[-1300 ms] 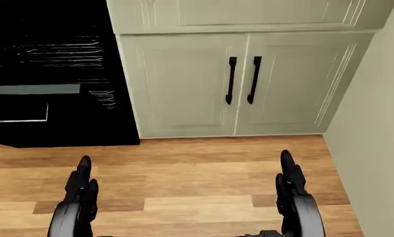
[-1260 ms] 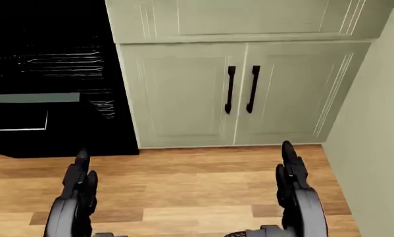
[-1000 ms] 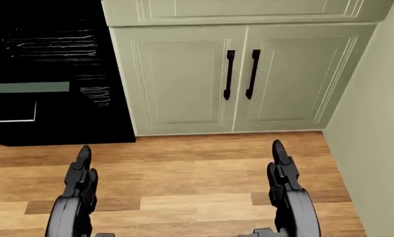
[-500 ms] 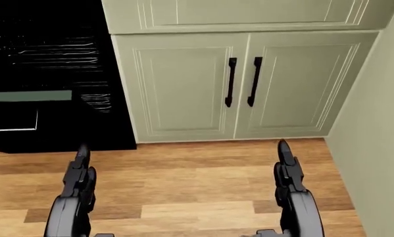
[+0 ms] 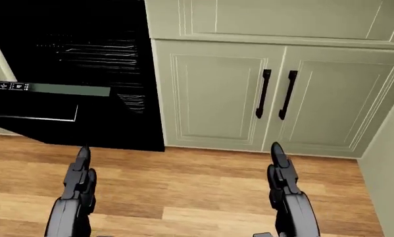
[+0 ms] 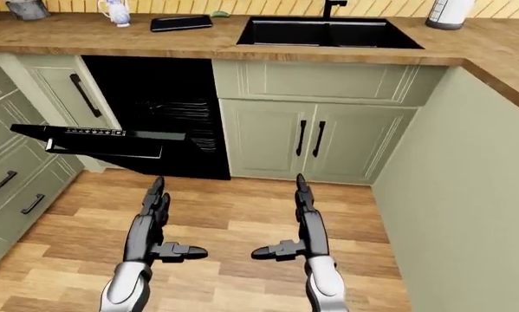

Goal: Close the dishwasher door

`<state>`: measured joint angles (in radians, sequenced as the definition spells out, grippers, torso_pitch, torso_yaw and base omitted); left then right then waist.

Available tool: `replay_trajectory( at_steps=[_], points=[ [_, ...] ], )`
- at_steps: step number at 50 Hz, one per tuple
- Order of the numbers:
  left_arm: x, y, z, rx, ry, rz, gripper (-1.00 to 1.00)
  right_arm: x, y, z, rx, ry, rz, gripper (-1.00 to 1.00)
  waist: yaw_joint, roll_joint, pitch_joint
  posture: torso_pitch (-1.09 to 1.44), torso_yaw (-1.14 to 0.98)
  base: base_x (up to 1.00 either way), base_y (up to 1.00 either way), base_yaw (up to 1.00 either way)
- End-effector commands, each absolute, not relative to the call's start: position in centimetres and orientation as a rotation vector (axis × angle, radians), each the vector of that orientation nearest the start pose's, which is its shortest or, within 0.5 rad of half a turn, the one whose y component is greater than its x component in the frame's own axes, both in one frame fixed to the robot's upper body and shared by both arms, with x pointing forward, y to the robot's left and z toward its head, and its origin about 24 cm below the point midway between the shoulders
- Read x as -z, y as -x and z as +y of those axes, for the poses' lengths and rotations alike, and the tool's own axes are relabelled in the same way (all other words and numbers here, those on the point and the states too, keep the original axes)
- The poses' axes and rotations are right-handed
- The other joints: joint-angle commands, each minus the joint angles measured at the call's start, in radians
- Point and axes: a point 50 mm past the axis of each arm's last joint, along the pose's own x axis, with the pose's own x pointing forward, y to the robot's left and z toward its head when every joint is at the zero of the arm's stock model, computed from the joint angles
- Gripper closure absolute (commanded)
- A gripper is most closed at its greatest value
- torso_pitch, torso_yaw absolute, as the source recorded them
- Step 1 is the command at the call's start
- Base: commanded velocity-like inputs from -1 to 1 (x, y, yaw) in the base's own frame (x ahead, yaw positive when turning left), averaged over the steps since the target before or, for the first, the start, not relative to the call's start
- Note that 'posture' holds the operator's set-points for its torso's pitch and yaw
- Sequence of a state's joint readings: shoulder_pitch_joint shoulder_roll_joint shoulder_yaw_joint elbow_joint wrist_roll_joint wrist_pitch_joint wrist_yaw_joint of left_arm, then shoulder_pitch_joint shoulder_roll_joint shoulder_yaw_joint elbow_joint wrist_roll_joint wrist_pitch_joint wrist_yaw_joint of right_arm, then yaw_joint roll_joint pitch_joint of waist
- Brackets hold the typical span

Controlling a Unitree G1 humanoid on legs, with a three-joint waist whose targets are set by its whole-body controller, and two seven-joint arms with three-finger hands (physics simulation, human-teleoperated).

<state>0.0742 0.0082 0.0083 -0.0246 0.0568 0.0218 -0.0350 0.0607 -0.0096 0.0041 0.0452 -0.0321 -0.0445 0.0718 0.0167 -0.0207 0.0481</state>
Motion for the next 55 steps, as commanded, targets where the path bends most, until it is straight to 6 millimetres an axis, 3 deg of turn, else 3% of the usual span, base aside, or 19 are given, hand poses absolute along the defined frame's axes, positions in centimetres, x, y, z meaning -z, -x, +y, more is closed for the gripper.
replay_trajectory(
  at_steps=[1, 6, 10, 20, 22, 24, 25, 28, 35, 37, 39, 40, 41, 43, 49, 51, 53, 54, 55],
  points=[
    [-4.54, -24.33, 15.42, 0.015, -0.069, -0.025, -1.00, -3.91, -24.51, -14.89, -0.062, 0.039, -0.038, -1.00, -0.002, 0.000, -0.019, 0.00, 0.00, 0.00, 0.00, 0.47],
    [-4.54, -24.31, 15.36, 0.020, -0.069, -0.024, -1.00, -3.78, -24.55, -14.92, -0.065, 0.035, -0.035, -1.00, -0.004, 0.021, -0.026, 0.00, 0.00, 0.00, 0.00, 0.46],
    [-4.57, -24.23, 15.24, 0.024, -0.072, -0.024, -1.00, -3.88, -24.50, -14.93, -0.065, 0.035, -0.036, -1.00, -0.011, 0.097, -0.031, 0.00, 0.00, 0.00, 0.00, 0.46],
    [-4.73, -24.04, 15.34, 0.024, -0.076, -0.029, -1.00, -3.86, -24.35, -14.85, -0.069, 0.035, -0.034, -1.00, 0.004, 0.015, -0.011, 0.00, 0.00, 0.00, 0.00, 0.57],
    [-4.73, -24.02, 15.32, 0.025, -0.076, -0.029, -1.00, -3.94, -24.36, -14.83, -0.069, 0.037, -0.032, -1.00, -0.001, -0.020, -0.010, 0.00, 0.00, 0.00, 0.00, 0.73],
    [-4.71, -24.04, 15.30, 0.025, -0.077, -0.028, -1.00, -3.78, -24.37, -14.82, -0.070, 0.036, -0.031, -1.00, -0.012, -0.087, -0.033, 0.00, 0.00, 0.00, 0.00, 0.74],
    [-4.73, -24.03, 15.31, 0.025, -0.077, -0.029, -1.00, -3.94, -24.35, -14.82, -0.070, 0.037, -0.032, -1.00, -0.018, -0.040, -0.018, 0.00, 0.00, 0.00, 0.00, 0.74],
    [-4.75, -24.02, 15.31, 0.025, -0.077, -0.029, -1.00, -3.85, -24.35, -14.79, -0.071, 0.037, -0.031, -1.00, -0.006, -0.048, -0.027, 0.00, 0.00, 0.00, 0.00, 0.73],
    [-4.75, -23.97, 15.22, 0.029, -0.078, -0.029, -1.00, -3.95, -24.34, -14.72, -0.075, 0.034, -0.030, -1.00, -0.013, 0.038, -0.015, 0.00, 0.00, 0.00, 0.00, 0.74],
    [-4.73, -23.99, 15.23, 0.029, -0.078, -0.029, -1.00, -3.91, -24.32, -14.74, -0.075, 0.034, -0.030, -1.00, -0.013, 0.076, -0.017, 0.00, 0.00, 0.00, 0.00, 0.74],
    [-4.71, -24.01, 15.22, 0.029, -0.078, -0.028, -1.00, -3.85, -24.33, -14.73, -0.075, 0.034, -0.030, -1.00, 0.000, 0.148, -0.044, 0.00, 0.00, 0.00, 0.00, 0.74],
    [-4.70, -24.01, 15.21, 0.030, -0.079, -0.028, -1.00, -3.84, -24.35, -14.72, -0.075, 0.033, -0.030, -1.00, 0.008, 0.088, -0.021, 0.00, 0.00, 0.00, 0.00, 0.74],
    [-4.71, -24.01, 15.21, 0.030, -0.079, -0.028, -1.00, -3.84, -24.37, -14.73, -0.076, 0.033, -0.029, -1.00, 0.011, 0.099, -0.031, 0.00, 0.00, 0.00, 0.00, 0.75],
    [-4.70, -24.02, 15.21, 0.029, -0.079, -0.028, -1.00, -3.82, -24.34, -14.76, -0.076, 0.033, -0.029, -1.00, 0.022, 0.079, -0.040, 0.00, 0.00, 0.00, 0.00, 0.74],
    [-4.75, -23.98, 15.27, 0.028, -0.078, -0.029, -1.00, -3.86, -24.30, -14.78, -0.075, 0.032, -0.028, -1.00, 0.011, 0.010, -0.013, 0.00, 0.00, 0.00, 0.00, 0.74],
    [-4.77, -23.96, 15.28, 0.027, -0.078, -0.029, -1.00, -3.89, -24.25, -14.77, -0.075, 0.033, -0.029, -1.00, 0.005, -0.024, -0.011, 0.00, 0.00, 0.00, 0.00, 0.73],
    [-4.80, -23.95, 15.30, 0.027, -0.077, -0.029, -1.00, -3.94, -24.24, -14.78, -0.075, 0.033, -0.030, -1.00, -0.006, -0.092, -0.035, 0.00, 0.00, 0.00, 0.00, 0.74],
    [-4.78, -23.96, 15.31, 0.026, -0.077, -0.029, -1.00, -3.92, -24.25, -14.78, -0.075, 0.034, -0.030, -1.00, -0.014, -0.041, -0.019, 0.00, 0.00, 0.00, 0.00, 0.74],
    [-4.78, -23.96, 15.31, 0.026, -0.076, -0.029, -1.00, -3.87, -24.25, -14.78, -0.075, 0.034, -0.030, -1.00, -0.008, -0.054, -0.015, 0.00, 0.00, 0.00, 0.00, 0.74]
  ],
)
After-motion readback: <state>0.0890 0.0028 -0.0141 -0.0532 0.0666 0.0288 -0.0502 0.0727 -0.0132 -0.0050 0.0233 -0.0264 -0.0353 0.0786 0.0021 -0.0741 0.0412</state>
